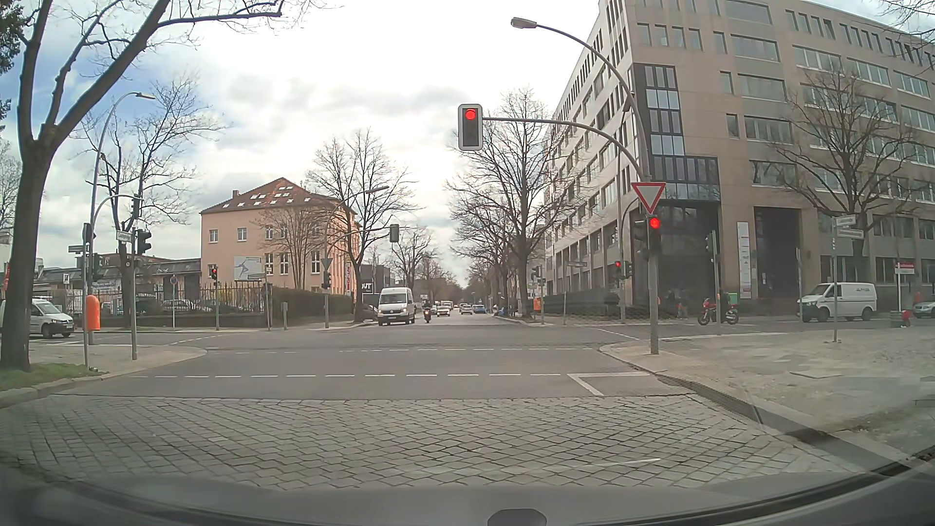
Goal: Follow the waypoints while adhering to traffic rules and regulations
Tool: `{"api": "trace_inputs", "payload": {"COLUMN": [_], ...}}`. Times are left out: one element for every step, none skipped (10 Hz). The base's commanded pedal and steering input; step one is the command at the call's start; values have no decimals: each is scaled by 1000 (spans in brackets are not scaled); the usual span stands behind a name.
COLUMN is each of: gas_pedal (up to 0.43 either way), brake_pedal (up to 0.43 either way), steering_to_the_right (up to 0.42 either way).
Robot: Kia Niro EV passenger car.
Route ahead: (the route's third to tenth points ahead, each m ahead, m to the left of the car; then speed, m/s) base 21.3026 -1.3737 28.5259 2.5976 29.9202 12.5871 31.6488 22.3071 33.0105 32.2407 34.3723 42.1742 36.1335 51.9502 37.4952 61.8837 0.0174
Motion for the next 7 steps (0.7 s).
{"api": "trace_inputs", "payload": {"gas_pedal": [0, 0, 0, 0, 0, 0, 0], "brake_pedal": [360, 360, 360, 360, 360, 360, 360], "steering_to_the_right": [-27, -27, -27, -27, -27, -27, -27]}}
